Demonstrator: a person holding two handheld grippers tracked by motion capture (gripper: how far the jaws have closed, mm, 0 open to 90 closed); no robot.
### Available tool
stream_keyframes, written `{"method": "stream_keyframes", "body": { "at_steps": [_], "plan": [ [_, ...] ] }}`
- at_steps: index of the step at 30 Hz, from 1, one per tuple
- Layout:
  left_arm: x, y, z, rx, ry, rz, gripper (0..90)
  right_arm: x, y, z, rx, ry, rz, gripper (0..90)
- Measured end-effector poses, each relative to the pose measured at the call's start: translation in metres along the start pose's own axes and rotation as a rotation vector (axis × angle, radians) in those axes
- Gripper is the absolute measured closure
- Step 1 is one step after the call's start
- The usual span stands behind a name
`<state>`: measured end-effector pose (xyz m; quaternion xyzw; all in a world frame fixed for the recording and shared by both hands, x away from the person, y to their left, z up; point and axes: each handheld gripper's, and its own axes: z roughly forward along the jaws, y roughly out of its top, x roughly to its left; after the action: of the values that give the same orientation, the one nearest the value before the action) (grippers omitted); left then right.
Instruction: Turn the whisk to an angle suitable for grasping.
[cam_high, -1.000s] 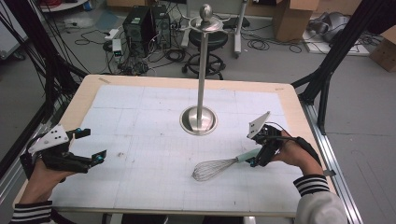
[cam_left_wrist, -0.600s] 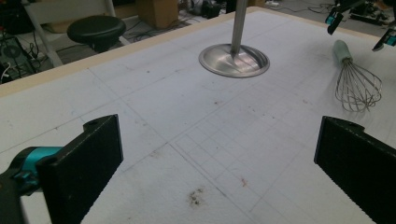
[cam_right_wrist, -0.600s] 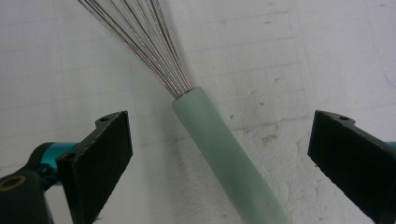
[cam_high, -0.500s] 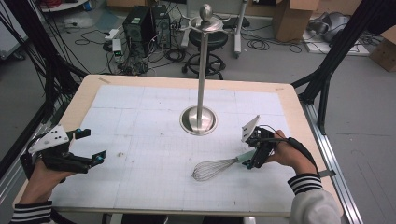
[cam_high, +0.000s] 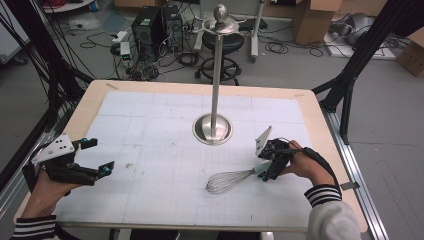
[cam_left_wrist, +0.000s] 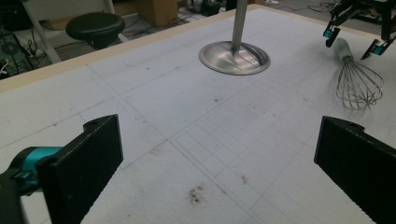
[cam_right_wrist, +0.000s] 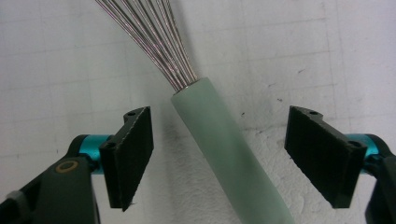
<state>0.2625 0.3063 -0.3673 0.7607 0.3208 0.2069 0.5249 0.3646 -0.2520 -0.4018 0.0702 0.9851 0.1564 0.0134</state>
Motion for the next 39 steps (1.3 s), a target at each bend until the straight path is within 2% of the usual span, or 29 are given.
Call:
{"method": "stream_keyframes", "body": {
  "at_steps": [7,10,12,15,18,23,26,34,38,39],
  "plan": [
    [-0.0002,-0.0004,0.0004,0.002,0.001,-0.002,1.7,0.0014,0.0013,0.0034,0.017,0.017,-0.027,33.7],
    [-0.0007,-0.0005,0.0011,0.004,0.001,-0.003,1.7,0.0025,0.0012,0.0029,0.028,0.021,-0.017,36.2],
    [-0.0008,-0.0005,0.0015,0.005,0.000,-0.004,1.7,0.0020,0.0013,0.0031,0.024,0.022,-0.034,39.5],
    [-0.0006,-0.0005,0.0018,0.008,-0.002,-0.001,1.7,0.0028,0.0015,0.0039,0.040,0.026,-0.032,40.5],
    [-0.0010,-0.0009,0.0026,0.010,-0.003,-0.002,1.7,0.0037,0.0022,0.0058,0.053,0.021,-0.040,43.1],
    [-0.0011,-0.0011,0.0032,0.013,-0.002,0.000,1.7,0.0031,0.0031,0.0048,0.055,0.003,-0.052,52.6],
    [-0.0012,-0.0012,0.0029,0.014,-0.002,0.000,1.7,0.0041,0.0034,0.0048,0.067,-0.004,-0.055,53.3],
    [-0.0014,-0.0012,0.0033,0.013,-0.002,-0.002,1.7,0.0070,0.0055,0.0053,0.084,-0.022,-0.100,56.9],
    [-0.0018,-0.0012,0.0036,0.010,-0.001,-0.005,1.7,0.0082,0.0062,0.0048,0.094,-0.015,-0.107,58.7],
    [-0.0017,-0.0011,0.0035,0.011,-0.003,-0.003,1.7,0.0079,0.0064,0.0050,0.092,-0.008,-0.113,61.5]
  ]
}}
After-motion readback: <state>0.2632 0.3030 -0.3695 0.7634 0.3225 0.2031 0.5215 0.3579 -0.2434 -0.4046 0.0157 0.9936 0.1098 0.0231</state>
